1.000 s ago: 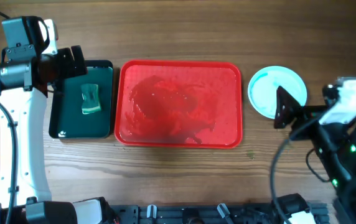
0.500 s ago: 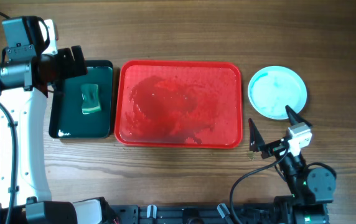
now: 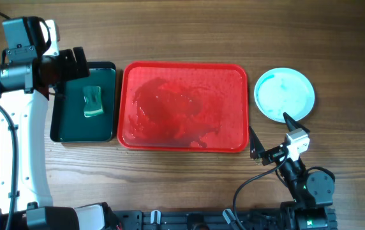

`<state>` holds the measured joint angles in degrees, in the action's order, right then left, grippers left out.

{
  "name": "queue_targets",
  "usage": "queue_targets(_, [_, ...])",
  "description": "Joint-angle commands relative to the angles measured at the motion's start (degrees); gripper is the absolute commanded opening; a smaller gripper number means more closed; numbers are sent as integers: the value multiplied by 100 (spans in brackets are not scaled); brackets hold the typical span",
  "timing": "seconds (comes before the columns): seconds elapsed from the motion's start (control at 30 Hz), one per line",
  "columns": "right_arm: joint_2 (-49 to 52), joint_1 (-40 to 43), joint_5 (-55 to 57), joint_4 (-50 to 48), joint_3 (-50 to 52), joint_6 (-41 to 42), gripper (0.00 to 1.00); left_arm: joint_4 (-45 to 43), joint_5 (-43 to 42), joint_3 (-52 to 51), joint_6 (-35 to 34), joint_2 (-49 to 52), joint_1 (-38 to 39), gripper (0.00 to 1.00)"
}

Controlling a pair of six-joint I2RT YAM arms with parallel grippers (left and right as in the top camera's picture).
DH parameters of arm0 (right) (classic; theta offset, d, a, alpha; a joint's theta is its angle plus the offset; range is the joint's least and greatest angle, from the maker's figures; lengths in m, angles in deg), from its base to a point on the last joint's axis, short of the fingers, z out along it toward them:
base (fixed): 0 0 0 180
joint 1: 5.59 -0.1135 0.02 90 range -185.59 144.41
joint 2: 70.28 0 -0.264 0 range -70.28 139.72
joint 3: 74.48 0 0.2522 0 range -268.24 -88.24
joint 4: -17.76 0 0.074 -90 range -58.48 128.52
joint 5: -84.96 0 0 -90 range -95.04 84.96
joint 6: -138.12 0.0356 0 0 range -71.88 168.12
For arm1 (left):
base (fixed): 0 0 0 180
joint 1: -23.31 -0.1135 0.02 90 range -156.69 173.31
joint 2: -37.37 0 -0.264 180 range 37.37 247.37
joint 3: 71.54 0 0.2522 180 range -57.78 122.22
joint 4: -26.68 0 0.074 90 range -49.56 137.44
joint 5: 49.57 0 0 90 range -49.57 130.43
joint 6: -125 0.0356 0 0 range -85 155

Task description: Clean dirty plates on tray and stack at the side

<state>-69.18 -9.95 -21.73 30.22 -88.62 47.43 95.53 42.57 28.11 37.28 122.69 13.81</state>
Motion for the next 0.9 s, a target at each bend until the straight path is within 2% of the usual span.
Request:
queue_targets(0.0, [-83, -31, 17, -13, 9, 83, 100, -13, 33, 37, -15, -4, 0, 100])
queue_targets(0.27, [-83, -31, 17, -13, 9, 83, 100, -4, 35, 35, -13, -7, 0, 100])
queue_targets(0.33, [-83, -31, 17, -13, 9, 83, 100, 0, 664, 35, 389, -146, -2, 100])
queue_targets(0.47, [-83, -31, 17, -13, 9, 83, 100, 2, 804, -72, 393, -669, 138, 100])
queue_targets(0.57, [-83, -31, 15, -13, 9, 85, 100, -186, 656, -570, 337, -1491, 302, 100])
queue_targets(0.67, [-83, -31, 17, -13, 9, 85, 100, -1519, -374, -2004, 328, -2778, 284, 100])
queue_targets(0.77, [-83, -31, 17, -13, 9, 83, 100, -3254, -1351, -3692, 328, -4004, 293, 100])
queue_targets(0.87, [-83, -31, 17, -13, 9, 83, 100, -4673, -1580, -5309, 328, -5095, 452, 100])
